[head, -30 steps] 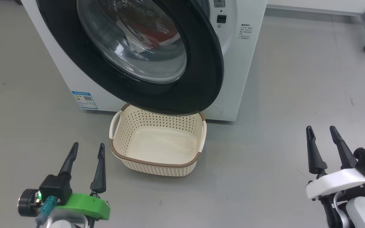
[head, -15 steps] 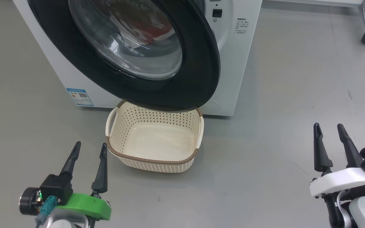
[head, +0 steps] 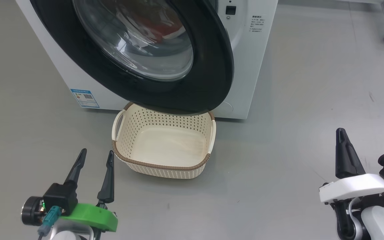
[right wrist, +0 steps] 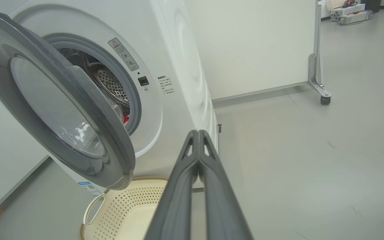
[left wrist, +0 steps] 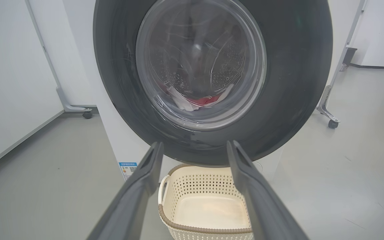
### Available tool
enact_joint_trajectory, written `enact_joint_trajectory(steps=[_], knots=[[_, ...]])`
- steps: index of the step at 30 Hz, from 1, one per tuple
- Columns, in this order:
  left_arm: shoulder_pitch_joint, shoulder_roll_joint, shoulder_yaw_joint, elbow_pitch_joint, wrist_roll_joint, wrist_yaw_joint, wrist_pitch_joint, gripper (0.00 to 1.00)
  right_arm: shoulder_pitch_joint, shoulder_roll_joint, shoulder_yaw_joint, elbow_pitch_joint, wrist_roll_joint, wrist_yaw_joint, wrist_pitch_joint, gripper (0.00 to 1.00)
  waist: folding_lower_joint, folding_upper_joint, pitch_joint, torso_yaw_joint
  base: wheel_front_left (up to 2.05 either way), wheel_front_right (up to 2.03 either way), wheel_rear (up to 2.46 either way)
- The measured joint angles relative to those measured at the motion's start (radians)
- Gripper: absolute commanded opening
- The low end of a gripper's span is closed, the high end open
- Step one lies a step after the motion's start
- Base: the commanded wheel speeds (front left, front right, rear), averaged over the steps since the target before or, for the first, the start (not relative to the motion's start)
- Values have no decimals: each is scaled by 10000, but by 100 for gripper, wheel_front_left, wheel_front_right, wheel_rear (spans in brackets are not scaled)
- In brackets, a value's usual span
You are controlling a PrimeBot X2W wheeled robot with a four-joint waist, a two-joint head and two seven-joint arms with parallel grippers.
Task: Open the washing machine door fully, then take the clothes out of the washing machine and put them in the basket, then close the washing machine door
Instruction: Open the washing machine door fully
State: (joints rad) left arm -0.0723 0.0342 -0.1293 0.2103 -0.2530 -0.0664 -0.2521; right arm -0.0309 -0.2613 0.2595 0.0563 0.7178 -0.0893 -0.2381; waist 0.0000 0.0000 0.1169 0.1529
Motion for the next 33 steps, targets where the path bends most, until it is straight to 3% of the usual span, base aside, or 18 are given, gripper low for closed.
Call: enact_joint_trajectory(steps=[4, 8, 10, 16, 33], knots=[[-23, 0, -31, -31, 0, -4, 0, 100, -23, 217, -368, -153, 861, 176, 203, 0, 0, 0, 157, 57, 0, 0, 0], [-27, 0, 2, -44, 0, -4, 0, 100, -276, 1057, -640, -414, 2566, 610, 625, 0, 0, 0, 312, 114, 0, 0, 0], [-35, 2, -15, -71, 0, -8, 0, 100, -558, 1313, -708, -562, 3120, 650, 894, 0, 0, 0, 400, 123, 0, 0, 0], [-213, 0, -272, -96, -10, -90, 0, 100, -1391, 1175, -1193, -602, 4153, 688, 1760, 0, 0, 0, 684, 223, 0, 0, 0], [-1007, -6, -660, -236, -391, -104, 0, 100, -4633, 1296, -2073, 0, 7333, -197, 4717, 0, 0, 0, 1758, 876, 0, 0, 0]])
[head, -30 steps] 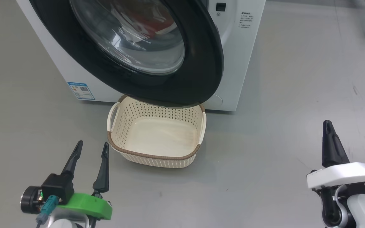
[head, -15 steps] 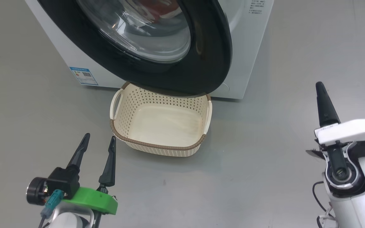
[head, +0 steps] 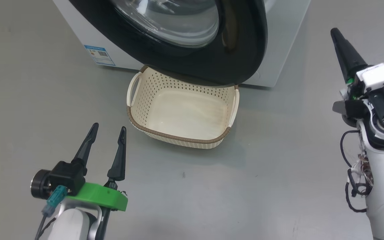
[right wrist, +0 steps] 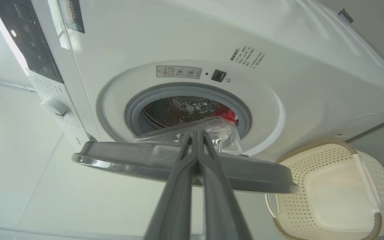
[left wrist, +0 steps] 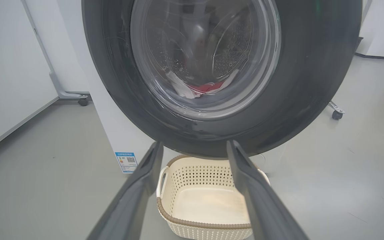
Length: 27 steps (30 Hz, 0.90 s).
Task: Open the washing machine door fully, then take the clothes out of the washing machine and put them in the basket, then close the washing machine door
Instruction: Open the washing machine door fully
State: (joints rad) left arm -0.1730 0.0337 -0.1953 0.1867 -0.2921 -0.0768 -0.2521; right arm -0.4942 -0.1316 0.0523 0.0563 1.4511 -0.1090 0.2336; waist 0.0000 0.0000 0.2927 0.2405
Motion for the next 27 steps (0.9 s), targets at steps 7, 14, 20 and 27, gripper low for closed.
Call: enact_joint_trajectory(steps=[7, 14, 20, 27], knots=[[-204, -4, -142, 8, -148, -4, 0, 100, -901, -111, -433, 886, 623, -188, 619, 0, 0, 0, 366, 321, 0, 0, 0], [-420, -12, -176, 48, -247, -2, 0, 100, -2080, -69, -454, 1620, 1246, -259, 1333, 0, 0, 0, 763, 610, 0, 0, 0], [-548, -13, -215, 77, -418, -2, 0, 100, -2636, -10, -397, 2980, 1459, -259, 1730, 0, 0, 0, 979, 787, 0, 0, 0], [-587, -15, -242, 138, -464, -2, 0, 100, -3259, 36, -146, 3870, 1639, -259, 2207, 0, 0, 0, 954, 880, 0, 0, 0]])
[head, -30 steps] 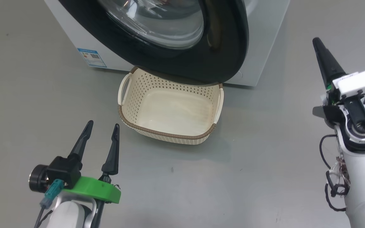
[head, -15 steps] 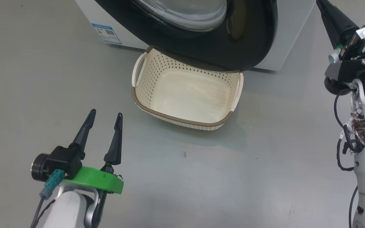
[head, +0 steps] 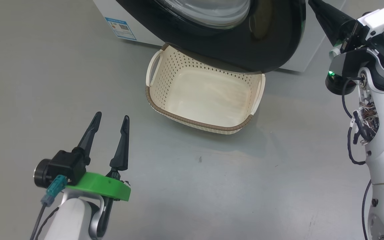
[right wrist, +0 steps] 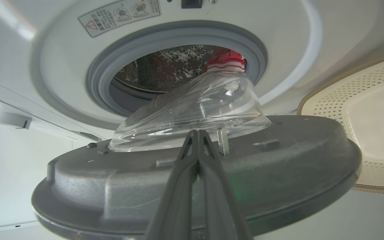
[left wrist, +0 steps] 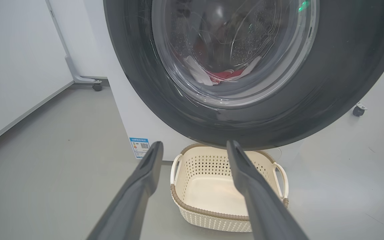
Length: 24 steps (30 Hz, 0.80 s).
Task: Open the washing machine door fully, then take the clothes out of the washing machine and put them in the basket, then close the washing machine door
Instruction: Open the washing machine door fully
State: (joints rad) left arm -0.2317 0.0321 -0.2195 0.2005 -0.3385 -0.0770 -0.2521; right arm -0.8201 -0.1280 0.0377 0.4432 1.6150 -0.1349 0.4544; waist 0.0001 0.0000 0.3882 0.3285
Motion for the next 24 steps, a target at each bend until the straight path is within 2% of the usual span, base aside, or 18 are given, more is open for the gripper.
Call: enact_joint_trajectory(steps=[24], knots=[[0, -4, -92, 117, -2, 4, 0, 100, -943, 71, 280, 1856, 658, 2, 1043, 0, 0, 0, -161, 209, 0, 0, 0]])
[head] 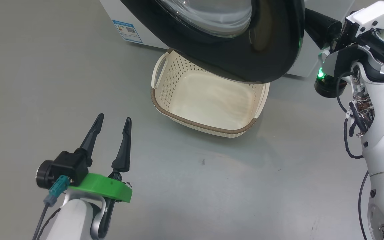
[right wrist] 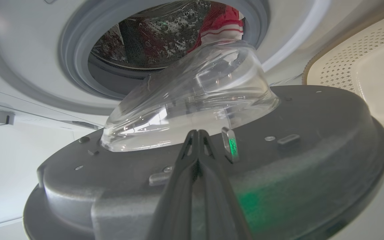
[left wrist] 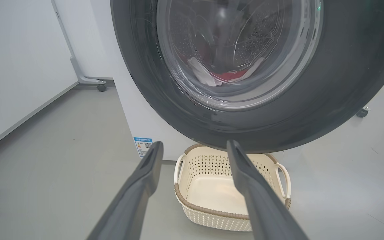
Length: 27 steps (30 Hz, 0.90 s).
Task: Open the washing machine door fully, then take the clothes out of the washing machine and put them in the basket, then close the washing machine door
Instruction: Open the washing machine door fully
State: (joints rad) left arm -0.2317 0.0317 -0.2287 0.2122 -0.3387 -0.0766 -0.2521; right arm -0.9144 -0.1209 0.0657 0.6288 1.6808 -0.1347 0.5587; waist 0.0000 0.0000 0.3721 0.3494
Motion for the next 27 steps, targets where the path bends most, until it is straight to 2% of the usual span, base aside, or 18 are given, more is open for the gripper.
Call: enact_joint_trajectory(steps=[27], knots=[[15, -6, 75, 92, 59, 58, 0, 100, 649, 334, 1120, 451, 525, 0, 1628, 0, 0, 0, -610, 98, 0, 0, 0]])
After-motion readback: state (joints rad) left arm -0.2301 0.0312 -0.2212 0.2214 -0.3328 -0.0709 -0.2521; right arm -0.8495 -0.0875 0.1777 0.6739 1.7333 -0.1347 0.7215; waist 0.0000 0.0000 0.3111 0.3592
